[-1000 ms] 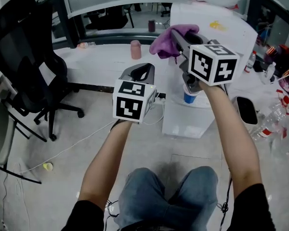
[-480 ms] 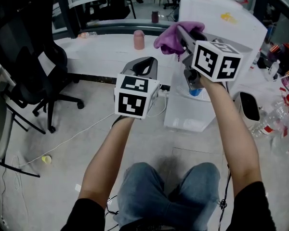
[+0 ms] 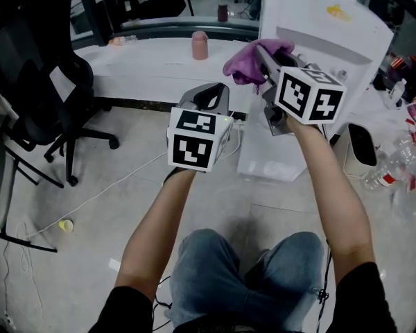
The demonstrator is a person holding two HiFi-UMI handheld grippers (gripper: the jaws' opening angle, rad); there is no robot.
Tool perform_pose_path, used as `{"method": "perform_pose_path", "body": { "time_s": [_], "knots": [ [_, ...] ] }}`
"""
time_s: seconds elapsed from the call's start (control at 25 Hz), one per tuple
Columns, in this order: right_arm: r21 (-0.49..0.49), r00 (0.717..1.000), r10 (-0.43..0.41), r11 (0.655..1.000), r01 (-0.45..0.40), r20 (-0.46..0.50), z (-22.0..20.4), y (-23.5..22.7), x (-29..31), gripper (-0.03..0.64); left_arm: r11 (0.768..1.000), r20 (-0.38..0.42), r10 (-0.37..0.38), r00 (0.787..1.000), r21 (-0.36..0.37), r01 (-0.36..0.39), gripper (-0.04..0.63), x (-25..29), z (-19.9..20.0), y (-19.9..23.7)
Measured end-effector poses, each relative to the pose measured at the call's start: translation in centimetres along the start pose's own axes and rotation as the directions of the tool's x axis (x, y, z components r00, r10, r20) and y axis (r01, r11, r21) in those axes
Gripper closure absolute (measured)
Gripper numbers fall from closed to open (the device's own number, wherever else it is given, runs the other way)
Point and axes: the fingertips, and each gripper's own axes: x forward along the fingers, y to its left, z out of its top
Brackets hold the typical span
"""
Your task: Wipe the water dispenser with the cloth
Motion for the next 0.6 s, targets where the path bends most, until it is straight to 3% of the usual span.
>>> {"method": "perform_pose_path", "body": {
  "time_s": [0.6],
  "knots": [
    [0.053,0.994,-0.018,0.998,0.023,-0.107,-7.9,0.2,0.1,0.577,1.000,-0.040,-0.013,0.999,-0.021,0.012,0.568,0.5,-4.2,-0.8]
  ]
}}
